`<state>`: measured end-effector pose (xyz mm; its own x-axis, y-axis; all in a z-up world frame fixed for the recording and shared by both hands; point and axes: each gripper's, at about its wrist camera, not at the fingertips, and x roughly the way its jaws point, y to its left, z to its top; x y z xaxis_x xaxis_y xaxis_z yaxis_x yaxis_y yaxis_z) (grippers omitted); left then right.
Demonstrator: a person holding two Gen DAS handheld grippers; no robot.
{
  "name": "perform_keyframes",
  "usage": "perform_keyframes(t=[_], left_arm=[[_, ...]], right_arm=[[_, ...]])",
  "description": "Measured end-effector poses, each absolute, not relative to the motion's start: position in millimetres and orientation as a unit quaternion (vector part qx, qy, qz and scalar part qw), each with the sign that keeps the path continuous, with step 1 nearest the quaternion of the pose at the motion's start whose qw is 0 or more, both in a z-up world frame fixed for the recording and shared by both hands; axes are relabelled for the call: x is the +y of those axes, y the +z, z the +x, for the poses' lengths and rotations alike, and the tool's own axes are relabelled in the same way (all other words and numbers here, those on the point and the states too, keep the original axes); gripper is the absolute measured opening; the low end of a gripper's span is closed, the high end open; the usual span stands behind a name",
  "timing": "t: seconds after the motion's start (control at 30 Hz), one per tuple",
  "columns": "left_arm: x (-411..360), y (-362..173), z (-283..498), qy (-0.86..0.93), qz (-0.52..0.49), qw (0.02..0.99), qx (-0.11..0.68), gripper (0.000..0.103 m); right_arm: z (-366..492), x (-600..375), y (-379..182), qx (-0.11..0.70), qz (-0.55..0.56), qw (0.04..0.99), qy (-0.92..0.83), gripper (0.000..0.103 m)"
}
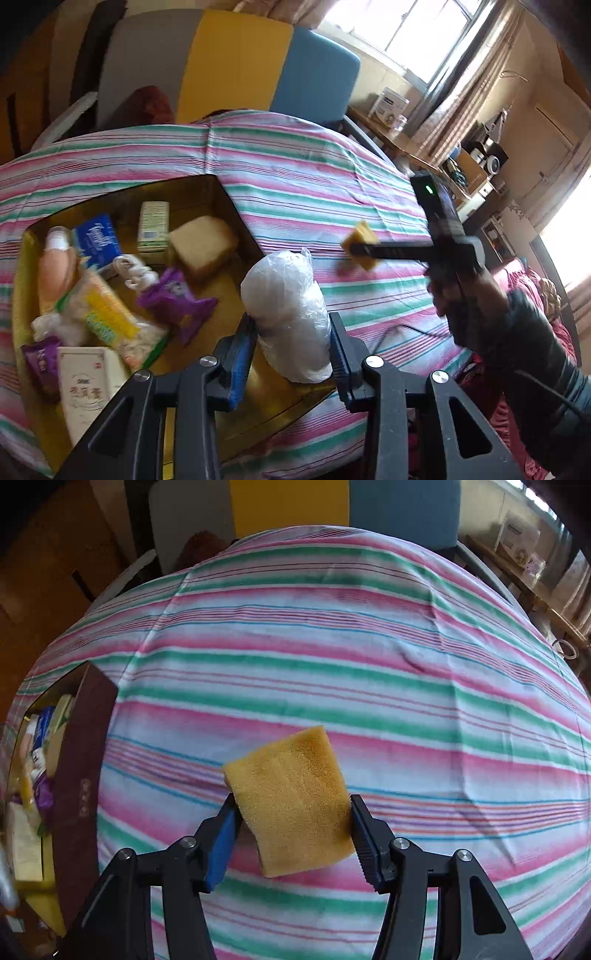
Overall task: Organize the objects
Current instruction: 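Carry the bundle into the gold tray with left while right lifts the sponge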
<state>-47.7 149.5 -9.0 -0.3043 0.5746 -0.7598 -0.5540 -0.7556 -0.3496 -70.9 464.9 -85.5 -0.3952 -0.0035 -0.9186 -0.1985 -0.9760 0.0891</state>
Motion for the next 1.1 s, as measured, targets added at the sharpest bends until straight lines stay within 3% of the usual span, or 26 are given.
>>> perform_keyframes(t=[0.4, 1.1], left_arm=[[33, -8, -38, 0.855, -0.463, 0.230, -0.038, 0.038], [107, -60, -34, 0.804, -0.530, 0.256, 0.085, 0.039]], right_arm=[[-49, 431, -102, 0.048, -0.538, 0.046, 0.841, 0.055], [-46, 430, -102, 0.036, -0.537, 0.046, 0.842, 0.055]])
